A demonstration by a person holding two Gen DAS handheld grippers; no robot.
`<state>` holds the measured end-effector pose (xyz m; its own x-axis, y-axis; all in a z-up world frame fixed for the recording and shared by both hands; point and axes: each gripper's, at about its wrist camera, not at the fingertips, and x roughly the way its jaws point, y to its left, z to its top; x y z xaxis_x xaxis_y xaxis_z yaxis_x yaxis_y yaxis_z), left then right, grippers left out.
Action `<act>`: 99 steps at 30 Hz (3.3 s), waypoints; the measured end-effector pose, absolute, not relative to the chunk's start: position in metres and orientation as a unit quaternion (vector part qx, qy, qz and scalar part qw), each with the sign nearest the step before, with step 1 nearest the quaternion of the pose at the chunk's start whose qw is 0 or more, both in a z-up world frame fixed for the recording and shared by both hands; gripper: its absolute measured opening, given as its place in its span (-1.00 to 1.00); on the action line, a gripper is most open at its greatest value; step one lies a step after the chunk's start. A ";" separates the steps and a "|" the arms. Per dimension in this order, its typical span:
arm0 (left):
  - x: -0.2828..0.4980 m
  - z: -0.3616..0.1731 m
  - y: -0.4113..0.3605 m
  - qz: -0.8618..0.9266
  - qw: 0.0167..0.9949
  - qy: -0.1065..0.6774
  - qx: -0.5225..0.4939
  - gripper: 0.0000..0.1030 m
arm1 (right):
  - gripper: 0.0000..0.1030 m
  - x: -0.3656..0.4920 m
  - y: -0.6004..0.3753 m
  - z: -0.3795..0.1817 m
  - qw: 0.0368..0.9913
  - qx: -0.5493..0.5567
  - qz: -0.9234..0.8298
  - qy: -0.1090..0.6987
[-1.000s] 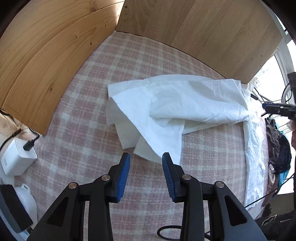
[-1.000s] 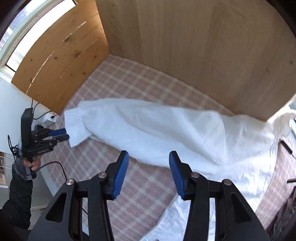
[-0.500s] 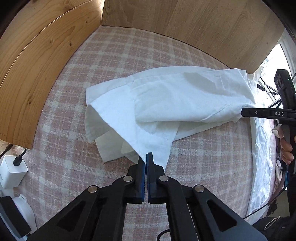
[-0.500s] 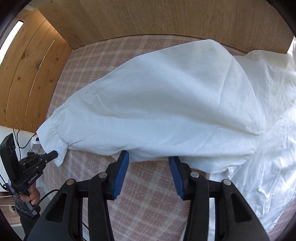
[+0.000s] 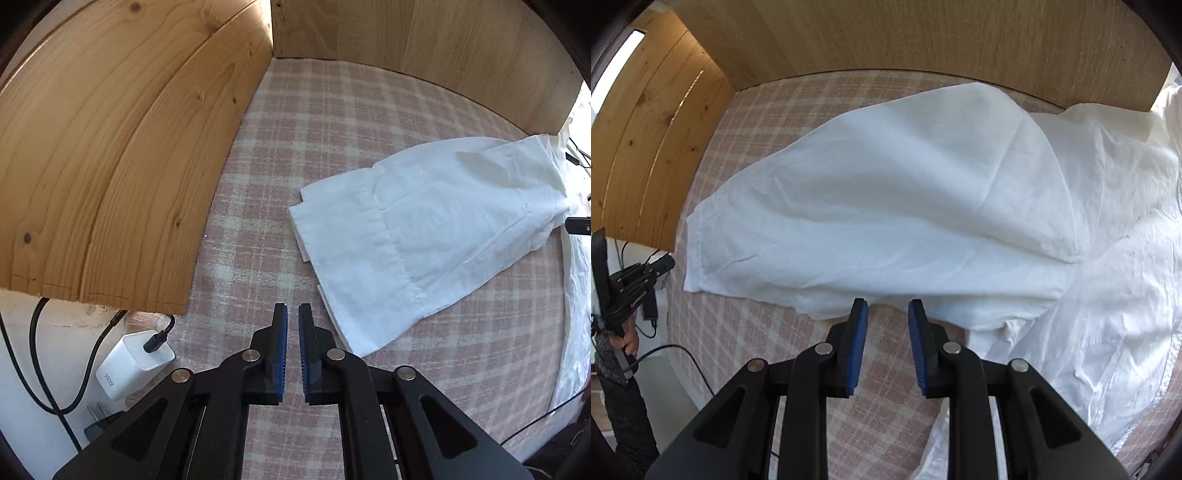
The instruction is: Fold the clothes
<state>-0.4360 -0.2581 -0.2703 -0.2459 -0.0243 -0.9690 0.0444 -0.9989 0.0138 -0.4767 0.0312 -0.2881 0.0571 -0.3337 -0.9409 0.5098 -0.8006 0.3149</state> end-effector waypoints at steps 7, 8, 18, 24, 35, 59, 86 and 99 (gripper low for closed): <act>-0.481 -0.229 -0.161 -0.819 -0.129 -0.051 0.557 0.03 | -0.31 -0.506 0.111 -0.209 0.290 0.562 -0.765 0.120; -0.494 -0.231 -0.147 -0.816 -0.144 -0.074 0.555 0.05 | -0.18 -0.516 0.117 -0.207 0.271 0.554 -0.776 0.134; -0.583 -0.280 -0.109 -0.753 -0.213 -0.179 0.596 0.04 | -0.17 -0.596 0.125 -0.231 0.329 0.504 -0.744 0.290; -0.589 -0.297 -0.118 -0.736 -0.238 -0.176 0.609 0.04 | -0.17 -0.596 0.066 -0.253 0.436 0.436 -0.672 0.409; -0.575 -0.294 -0.119 -0.748 -0.262 -0.198 0.577 -0.69 | -0.17 -0.591 0.008 -0.319 0.484 0.414 -0.541 0.550; -0.481 -0.236 -0.124 -0.788 -0.241 -0.205 0.529 -0.99 | -0.97 -0.567 0.076 -0.288 0.438 0.372 -0.623 0.531; -0.448 -0.142 -0.212 -0.855 -0.074 -0.123 0.499 -0.52 | -0.17 -0.487 0.379 -0.159 0.220 0.535 -0.815 0.037; -0.297 -0.212 0.006 -0.745 -0.261 0.020 0.614 -0.41 | -0.16 -0.316 0.420 -0.283 0.184 0.646 -0.741 -0.024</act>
